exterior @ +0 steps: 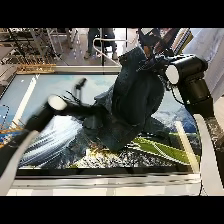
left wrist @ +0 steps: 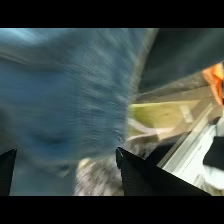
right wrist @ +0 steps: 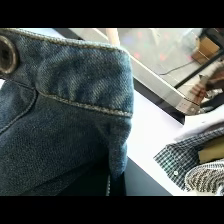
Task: Fold the clothes and pants, and hang the long-sleeved shirts on hangers.
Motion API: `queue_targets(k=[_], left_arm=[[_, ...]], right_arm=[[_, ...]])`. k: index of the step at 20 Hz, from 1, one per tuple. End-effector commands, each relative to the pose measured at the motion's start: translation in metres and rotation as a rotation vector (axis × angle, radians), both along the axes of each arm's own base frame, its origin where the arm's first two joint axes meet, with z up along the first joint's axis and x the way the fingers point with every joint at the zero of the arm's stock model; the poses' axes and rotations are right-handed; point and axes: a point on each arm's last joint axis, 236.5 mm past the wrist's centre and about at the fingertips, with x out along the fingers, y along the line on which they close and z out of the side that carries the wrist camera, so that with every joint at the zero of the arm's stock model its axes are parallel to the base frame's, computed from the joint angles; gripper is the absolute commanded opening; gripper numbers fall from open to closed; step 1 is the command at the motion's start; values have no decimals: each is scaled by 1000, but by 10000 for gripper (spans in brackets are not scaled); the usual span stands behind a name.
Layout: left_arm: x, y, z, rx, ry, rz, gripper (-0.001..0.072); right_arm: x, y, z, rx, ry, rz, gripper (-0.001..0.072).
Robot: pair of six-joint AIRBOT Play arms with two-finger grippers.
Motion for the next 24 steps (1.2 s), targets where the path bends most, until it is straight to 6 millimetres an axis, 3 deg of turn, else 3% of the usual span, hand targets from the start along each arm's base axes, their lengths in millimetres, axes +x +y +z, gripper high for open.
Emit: queue_targets(k=[1, 2, 4, 5, 6, 7, 8, 9, 10, 11, 12, 17, 20, 21, 24], left_arm=[[5, -49, -7, -49, -118, 151, 664], [13, -52, -5, -55, -148, 201, 575], [24, -46, -19, -32, -134, 270, 270], [29, -39, -32, -26, -86, 311, 219], [33, -34, -43, -26, -45, 346, 218], [37, -30, -51, -35, -11, 377, 139], [41, -26, -55, -52, 20, 409, 120], [43, -22, -53, -62, 31, 425, 157], [43, -22, -49, -67, 25, 425, 302], [43, -22, -46, -72, 21, 425, 575], [41, -25, -42, -75, 16, 419, 696], [31, -41, -37, -125, 50, 411, 697], [46, -45, -23, -237, 39, 480, 671], [53, -44, -19, -286, 45, 518, 626], [69, -41, -19, -368, 51, 597, 17]], right_arm=[[-2, -4, -1, 15, 16, -21, 28], [-4, -4, -3, 16, 28, -21, 28], [-11, -3, -5, 30, 58, -17, 29], [-15, -3, -1, 36, 55, -15, 29], [-18, -3, 5, 40, 44, -11, 29], [-22, -4, 12, 38, 31, -2, 29], [-26, -4, 19, 39, 18, 8, 29], [-30, -4, 26, 49, 3, 12, 29], [-33, -5, 32, 54, -8, 13, 29], [-35, -3, 35, 64, -12, 19, 29], [-37, 0, 35, 78, -8, 28, 29], [-39, 13, 36, 129, -1, 65, 29], [-41, 18, 38, 151, 0, 79, 29], [-42, 21, 38, 163, 4, 88, 30], [-44, 25, 38, 181, 12, 101, 30]])
